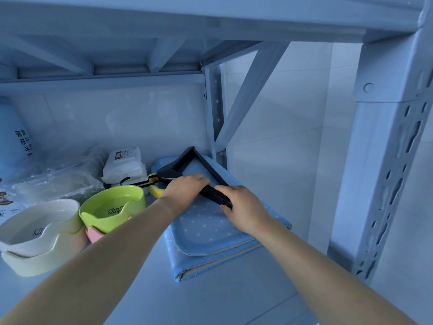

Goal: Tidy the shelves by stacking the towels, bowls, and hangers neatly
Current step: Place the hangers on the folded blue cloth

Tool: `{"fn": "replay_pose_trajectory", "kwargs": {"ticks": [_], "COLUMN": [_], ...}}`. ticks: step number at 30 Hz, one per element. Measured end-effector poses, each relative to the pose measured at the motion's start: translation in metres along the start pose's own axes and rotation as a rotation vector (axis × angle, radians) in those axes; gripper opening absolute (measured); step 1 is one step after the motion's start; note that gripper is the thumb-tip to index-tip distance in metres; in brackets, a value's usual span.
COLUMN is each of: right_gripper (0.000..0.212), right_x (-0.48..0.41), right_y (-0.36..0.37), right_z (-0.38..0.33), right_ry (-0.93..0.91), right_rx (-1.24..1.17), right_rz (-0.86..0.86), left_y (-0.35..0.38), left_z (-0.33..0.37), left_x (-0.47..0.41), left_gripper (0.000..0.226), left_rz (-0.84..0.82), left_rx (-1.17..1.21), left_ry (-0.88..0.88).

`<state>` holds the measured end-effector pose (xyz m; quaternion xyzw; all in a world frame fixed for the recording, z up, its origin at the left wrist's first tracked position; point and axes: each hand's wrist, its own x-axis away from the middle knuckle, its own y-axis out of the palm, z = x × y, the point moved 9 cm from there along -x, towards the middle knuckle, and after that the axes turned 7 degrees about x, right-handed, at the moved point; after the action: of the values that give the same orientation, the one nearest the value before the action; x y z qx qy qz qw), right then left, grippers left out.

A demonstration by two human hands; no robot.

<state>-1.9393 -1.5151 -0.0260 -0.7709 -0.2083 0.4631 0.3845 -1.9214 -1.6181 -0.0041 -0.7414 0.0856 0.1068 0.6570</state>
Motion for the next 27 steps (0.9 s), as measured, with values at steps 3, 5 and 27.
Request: {"fn": "replay_pose_trajectory", "kwargs": {"ticks": [3, 5, 27], "right_gripper": [0.048, 0.047, 0.036], "right_x": [0.000, 0.003, 0.043], "right_y": [-0.002, -0.004, -0.028], "right_z": [-0.001, -0.004, -0.002], "right_ry": [-0.002, -0.003, 0.005], "right_rx": [0.025, 0.040, -0.030], "right_rz": [0.007, 0.035, 0.137], "left_y": [-0.001, -0.003, -0.001], "left_z": [-0.001, -0.002, 0.006], "left_x": [0.003, 0.003, 0.063], "left_gripper": [0.040, 0.031, 0.050], "left_rz": [0.001, -0.006, 0.108], "left_rx": [0.007, -0.002, 0.369], "left_ry": [-0.012, -0.028, -0.239]}}
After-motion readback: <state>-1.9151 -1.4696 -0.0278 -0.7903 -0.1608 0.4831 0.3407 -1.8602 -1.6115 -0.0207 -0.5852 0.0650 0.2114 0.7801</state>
